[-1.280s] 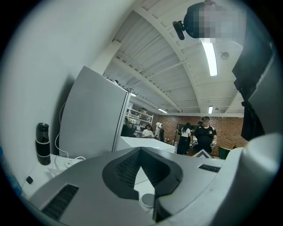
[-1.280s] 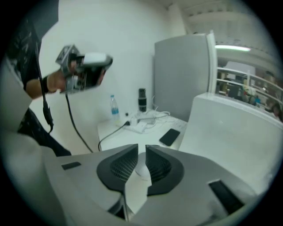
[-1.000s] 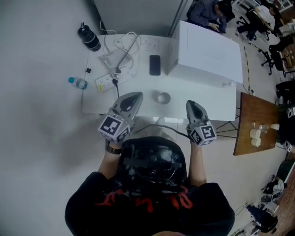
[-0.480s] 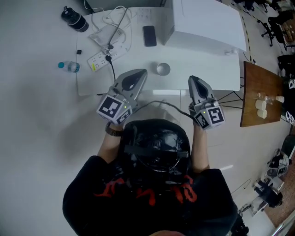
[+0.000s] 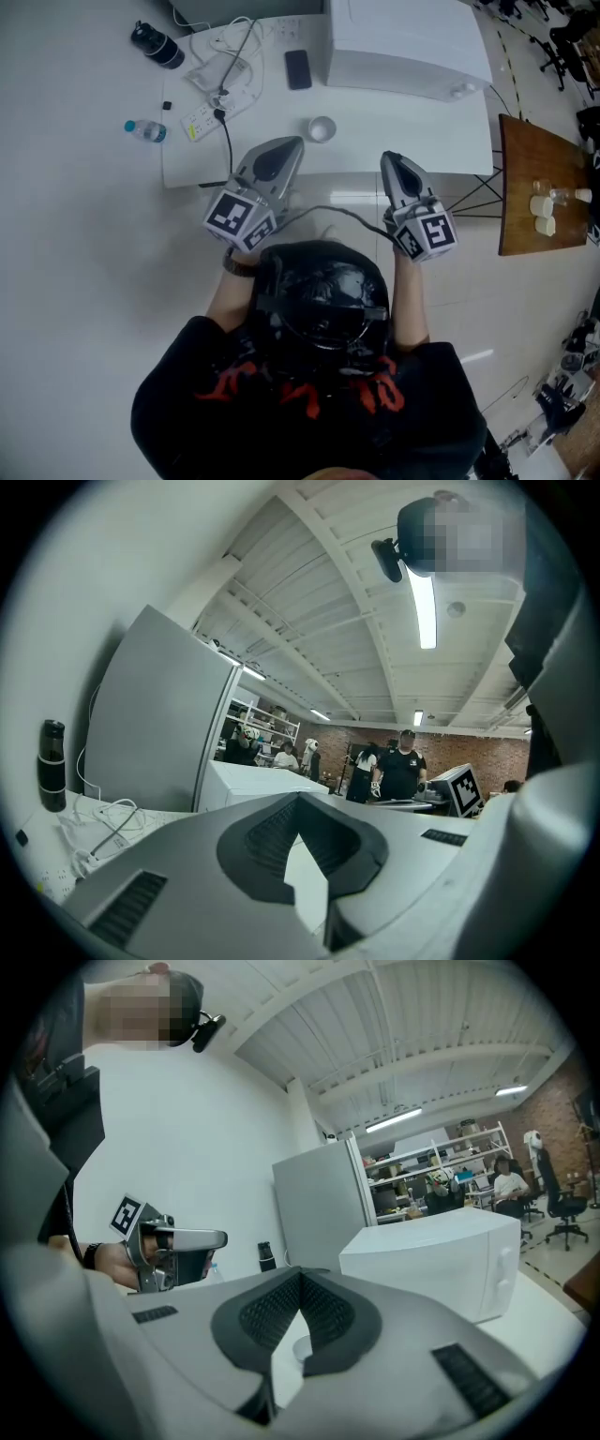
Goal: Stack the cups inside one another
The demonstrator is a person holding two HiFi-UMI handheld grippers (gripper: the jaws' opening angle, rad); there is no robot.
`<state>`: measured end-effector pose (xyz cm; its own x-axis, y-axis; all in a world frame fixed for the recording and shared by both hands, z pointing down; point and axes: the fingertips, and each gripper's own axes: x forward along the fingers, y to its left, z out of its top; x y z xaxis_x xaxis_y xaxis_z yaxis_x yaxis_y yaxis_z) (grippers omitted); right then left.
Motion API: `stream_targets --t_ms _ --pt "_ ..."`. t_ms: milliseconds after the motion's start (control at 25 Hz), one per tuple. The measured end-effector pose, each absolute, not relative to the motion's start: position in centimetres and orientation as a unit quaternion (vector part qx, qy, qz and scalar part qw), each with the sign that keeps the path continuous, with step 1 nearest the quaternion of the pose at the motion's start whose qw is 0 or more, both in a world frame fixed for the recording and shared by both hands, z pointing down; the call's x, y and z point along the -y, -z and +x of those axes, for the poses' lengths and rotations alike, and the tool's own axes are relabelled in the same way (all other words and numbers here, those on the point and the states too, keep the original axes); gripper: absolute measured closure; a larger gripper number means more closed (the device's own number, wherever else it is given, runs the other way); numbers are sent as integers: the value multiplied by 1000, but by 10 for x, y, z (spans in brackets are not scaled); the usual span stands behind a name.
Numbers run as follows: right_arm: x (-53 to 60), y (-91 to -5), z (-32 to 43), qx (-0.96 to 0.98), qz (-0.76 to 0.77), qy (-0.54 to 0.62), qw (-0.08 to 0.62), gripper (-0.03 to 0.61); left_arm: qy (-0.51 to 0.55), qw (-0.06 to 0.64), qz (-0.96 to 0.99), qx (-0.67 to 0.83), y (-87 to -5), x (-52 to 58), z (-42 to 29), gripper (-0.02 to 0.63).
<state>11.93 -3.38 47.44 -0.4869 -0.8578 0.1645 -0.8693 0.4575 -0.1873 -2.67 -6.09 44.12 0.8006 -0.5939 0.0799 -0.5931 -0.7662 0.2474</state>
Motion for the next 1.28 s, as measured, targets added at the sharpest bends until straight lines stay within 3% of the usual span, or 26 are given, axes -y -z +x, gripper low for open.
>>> stream_targets --t_ms 280,520,760,920,1280 --pt "-16 -490 141 863 484 -146 -4 575 -41 103 941 321 -445 -8 17 614" --pt "-34 -487 132 867 475 -153 -16 575 -65 123 935 326 -458 -28 12 614" --pt "-37 -488 123 858 486 -162 -18 575 -74 97 946 299 -455 -27 8 614" --pt "-39 -483 113 858 487 -159 -11 575 -44 142 937 316 -459 -23 -14 614" --pt "-45 -485 108 851 499 -163 6 575 -41 162 932 320 -474 -25 -32 614"
